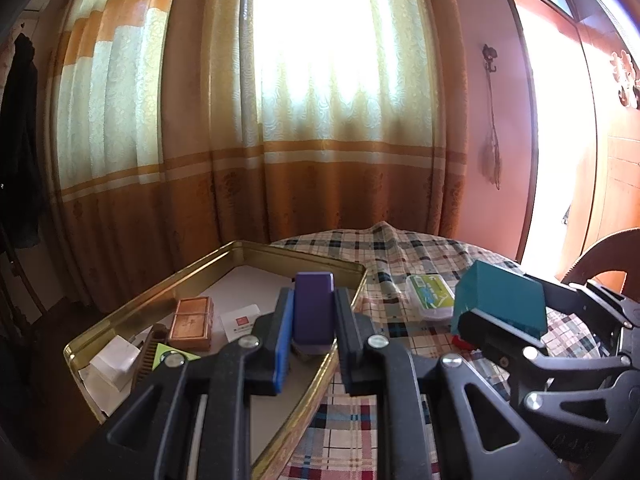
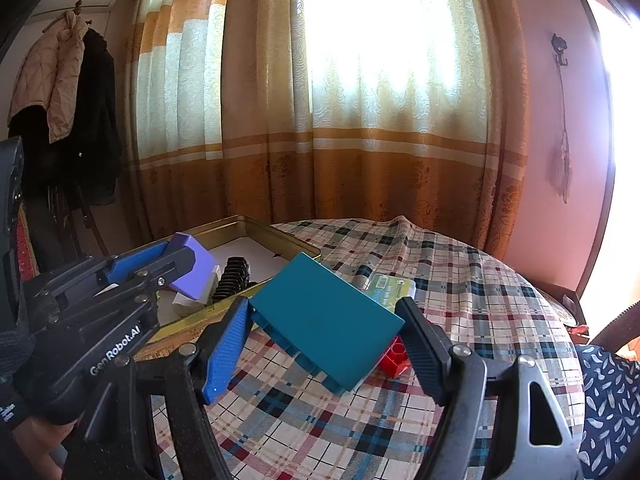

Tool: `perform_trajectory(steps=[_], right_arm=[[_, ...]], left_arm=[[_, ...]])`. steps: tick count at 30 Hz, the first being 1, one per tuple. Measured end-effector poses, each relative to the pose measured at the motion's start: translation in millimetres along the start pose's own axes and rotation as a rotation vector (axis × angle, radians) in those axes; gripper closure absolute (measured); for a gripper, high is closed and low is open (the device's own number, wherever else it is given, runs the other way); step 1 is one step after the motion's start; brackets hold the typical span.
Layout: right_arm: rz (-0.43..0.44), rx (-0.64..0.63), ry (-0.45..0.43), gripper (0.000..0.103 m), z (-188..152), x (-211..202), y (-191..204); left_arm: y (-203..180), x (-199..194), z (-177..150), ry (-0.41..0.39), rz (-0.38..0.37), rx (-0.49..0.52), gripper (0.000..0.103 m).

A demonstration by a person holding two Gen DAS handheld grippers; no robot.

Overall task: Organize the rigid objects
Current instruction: 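Carry the purple block with the left tool while the right tool carries the teal block over the tin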

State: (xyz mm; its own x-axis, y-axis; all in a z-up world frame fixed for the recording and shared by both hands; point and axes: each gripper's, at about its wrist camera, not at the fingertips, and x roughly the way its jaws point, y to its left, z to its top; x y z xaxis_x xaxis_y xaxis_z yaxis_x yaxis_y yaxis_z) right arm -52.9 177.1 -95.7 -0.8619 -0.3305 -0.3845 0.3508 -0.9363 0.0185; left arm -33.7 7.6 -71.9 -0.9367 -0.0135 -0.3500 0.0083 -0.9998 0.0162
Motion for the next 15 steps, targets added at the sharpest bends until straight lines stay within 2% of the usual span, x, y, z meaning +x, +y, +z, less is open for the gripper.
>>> perform_trajectory(steps=[15], right_arm=[[0.032, -0.015, 0.008, 0.028, 1.3, 1.8, 11.2]], left_arm=[[7.8, -7.5, 0.9, -0.014, 0.013, -0.005, 0.085]])
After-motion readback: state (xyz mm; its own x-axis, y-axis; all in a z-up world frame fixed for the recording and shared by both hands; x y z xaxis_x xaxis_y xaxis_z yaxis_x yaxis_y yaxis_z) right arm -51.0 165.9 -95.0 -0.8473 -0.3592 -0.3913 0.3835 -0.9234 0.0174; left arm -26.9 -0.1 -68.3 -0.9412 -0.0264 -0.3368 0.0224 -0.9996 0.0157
